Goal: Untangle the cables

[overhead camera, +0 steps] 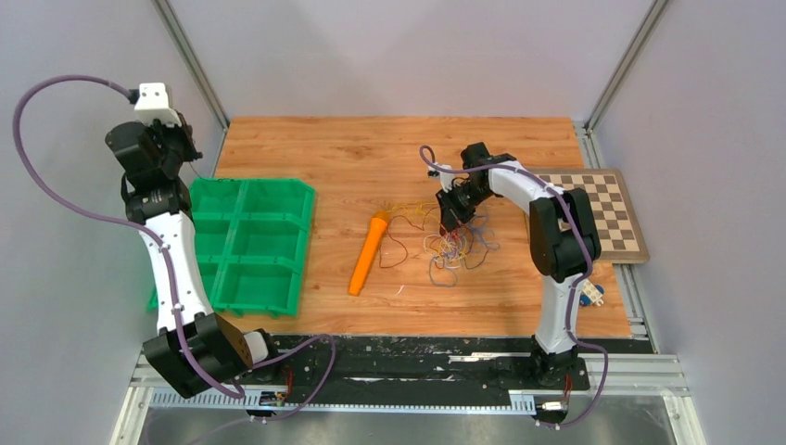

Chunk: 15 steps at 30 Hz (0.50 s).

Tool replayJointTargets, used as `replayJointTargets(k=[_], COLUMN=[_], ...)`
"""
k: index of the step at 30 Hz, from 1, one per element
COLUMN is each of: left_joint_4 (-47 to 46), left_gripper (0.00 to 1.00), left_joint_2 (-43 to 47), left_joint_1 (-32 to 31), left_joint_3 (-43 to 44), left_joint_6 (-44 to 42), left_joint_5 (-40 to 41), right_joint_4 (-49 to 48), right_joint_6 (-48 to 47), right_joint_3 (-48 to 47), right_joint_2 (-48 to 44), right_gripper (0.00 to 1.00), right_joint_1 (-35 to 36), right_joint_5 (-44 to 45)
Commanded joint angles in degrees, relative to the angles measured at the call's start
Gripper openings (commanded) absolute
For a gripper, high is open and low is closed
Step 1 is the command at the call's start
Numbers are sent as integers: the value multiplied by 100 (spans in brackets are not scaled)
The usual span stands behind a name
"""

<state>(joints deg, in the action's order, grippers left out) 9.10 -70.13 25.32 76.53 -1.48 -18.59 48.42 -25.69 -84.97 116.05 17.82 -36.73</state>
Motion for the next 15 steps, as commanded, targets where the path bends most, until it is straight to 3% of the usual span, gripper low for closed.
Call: replayJointTargets(k=[1, 10, 15], left_joint_4=[-814, -1533, -1742], left_gripper=[0, 0, 0], left_joint_2=[276, -299, -994], left_joint_1=[104, 152, 185], left_joint_3=[-497, -825, -1128], left_joint_6=[-519, -1001, -1216], left_joint_5=[-263, -49, -375], right_joint_4=[550, 1332, 1622], right_joint_6=[-301, -713, -856], right_joint_3=[-412, -991, -1232], right_joint_2=[-276, 5, 205], right_gripper=[0, 0, 0], right_joint_1=[10, 4, 10], right_joint_5=[-331, -257, -168])
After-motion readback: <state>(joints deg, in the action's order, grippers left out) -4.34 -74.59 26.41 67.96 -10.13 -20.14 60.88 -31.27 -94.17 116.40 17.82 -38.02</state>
